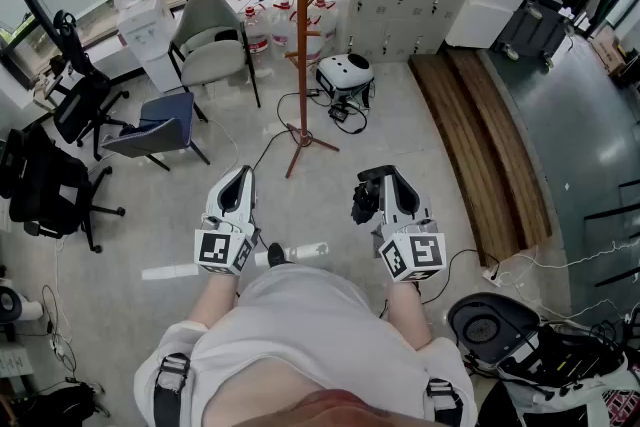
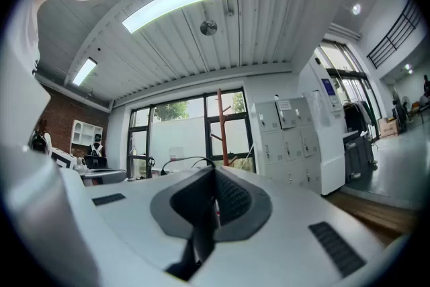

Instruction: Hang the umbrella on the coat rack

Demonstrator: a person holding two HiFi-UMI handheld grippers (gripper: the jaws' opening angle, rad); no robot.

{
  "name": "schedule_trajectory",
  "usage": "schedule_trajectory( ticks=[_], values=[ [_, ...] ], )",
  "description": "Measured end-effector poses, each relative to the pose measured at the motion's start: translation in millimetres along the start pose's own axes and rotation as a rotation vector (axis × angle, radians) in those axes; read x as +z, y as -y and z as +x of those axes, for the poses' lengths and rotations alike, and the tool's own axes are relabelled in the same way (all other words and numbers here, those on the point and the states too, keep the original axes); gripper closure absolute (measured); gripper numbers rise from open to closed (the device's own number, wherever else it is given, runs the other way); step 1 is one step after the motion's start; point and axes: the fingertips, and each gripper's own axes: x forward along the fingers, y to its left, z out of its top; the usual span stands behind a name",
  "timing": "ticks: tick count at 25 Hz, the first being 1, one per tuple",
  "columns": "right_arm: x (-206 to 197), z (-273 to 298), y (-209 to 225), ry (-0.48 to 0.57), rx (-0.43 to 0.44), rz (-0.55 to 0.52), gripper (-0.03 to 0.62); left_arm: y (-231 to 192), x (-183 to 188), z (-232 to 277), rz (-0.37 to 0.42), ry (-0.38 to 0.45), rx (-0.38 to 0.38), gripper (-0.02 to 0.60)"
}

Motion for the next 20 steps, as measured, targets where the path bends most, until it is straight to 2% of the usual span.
schedule_trajectory(
  ticks=[8,20],
  values=[
    [-5.3,17.5,-3.3,-0.016,-0.008,0.006,0.586,-17.7,-8.4,9.4,-0.027,-0.025,0.016,0.572],
    [-12.4,32.3,-18.2,-0.025,-0.009,-0.013,0.586,-32.0,-21.0,13.6,-0.042,-0.048,-0.005,0.572]
  ],
)
